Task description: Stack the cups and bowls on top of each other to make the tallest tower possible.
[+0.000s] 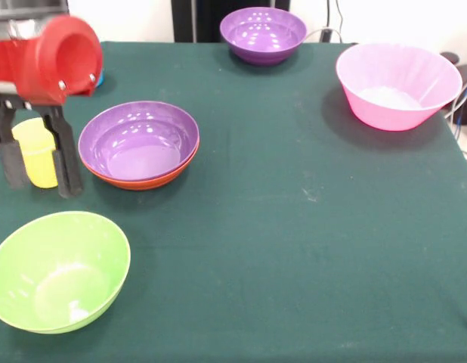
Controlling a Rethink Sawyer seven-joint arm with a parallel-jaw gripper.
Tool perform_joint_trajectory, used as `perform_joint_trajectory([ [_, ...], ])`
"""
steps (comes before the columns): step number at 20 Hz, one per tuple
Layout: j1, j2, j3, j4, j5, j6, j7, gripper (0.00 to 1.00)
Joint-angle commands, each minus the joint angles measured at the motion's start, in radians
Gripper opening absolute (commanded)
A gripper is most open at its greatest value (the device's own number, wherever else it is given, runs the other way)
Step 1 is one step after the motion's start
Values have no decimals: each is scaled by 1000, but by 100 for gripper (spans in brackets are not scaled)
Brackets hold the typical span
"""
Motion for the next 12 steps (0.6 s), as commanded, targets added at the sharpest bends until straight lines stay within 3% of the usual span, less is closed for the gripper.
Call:
perform_joint_trajectory([
  [1, 23, -20, -44, 113, -95, 6, -168, 100],
  [12, 19, -40, -50, 145, -99, -8, -151, 100],
])
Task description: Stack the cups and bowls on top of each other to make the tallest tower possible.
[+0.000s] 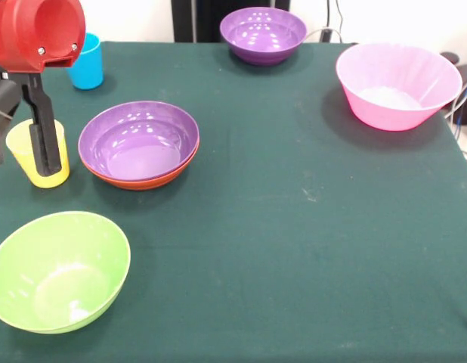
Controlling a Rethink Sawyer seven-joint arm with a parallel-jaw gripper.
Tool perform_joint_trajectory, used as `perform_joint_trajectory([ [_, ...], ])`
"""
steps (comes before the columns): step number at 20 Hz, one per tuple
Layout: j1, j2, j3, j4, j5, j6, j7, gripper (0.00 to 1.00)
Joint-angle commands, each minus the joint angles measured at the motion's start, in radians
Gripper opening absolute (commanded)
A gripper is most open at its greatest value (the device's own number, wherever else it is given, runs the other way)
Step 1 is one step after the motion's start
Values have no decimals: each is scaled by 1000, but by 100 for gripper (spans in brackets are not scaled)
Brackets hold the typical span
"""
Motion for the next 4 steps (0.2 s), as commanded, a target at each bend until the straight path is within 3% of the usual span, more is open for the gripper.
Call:
perform_joint_trajectory([
  [1, 18, -8, -42, 139, -88, -10, -152, 100],
  [4, 16, -13, -42, 148, -89, -13, -151, 100],
])
